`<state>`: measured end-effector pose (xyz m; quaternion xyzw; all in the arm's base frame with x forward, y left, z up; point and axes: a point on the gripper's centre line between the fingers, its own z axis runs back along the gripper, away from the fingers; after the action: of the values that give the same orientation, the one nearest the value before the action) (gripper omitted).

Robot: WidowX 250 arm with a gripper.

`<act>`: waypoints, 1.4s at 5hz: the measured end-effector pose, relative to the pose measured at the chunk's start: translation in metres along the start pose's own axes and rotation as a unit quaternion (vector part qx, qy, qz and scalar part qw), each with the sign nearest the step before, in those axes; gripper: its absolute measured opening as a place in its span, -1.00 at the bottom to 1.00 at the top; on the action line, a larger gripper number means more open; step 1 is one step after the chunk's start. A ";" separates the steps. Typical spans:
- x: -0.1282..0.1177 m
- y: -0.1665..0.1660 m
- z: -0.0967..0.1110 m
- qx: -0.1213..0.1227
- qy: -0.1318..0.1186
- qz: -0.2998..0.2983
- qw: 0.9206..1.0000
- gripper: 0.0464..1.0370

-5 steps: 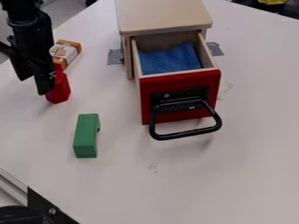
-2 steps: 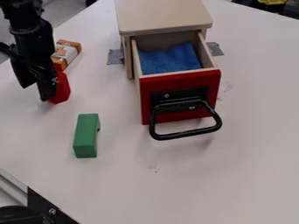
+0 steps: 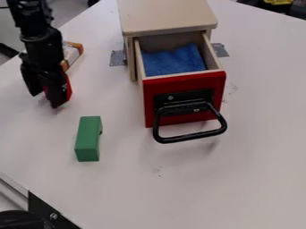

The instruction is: Put the red thing on the drawer

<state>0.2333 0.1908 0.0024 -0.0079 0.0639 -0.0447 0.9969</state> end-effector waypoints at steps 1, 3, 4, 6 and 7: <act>0.009 -0.004 0.001 0.002 -0.001 -0.005 1.000 0.92; 0.018 -0.005 0.002 -0.003 -0.004 -0.002 1.000 0.47; 0.019 -0.005 0.002 -0.005 -0.006 0.002 1.000 0.47; 0.011 -0.016 0.030 -0.010 -0.022 0.010 1.000 0.47; 0.010 -0.030 0.055 -0.021 -0.034 -0.006 0.999 0.47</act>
<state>0.2474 0.1605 0.0562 -0.0309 0.0306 -0.0491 0.9978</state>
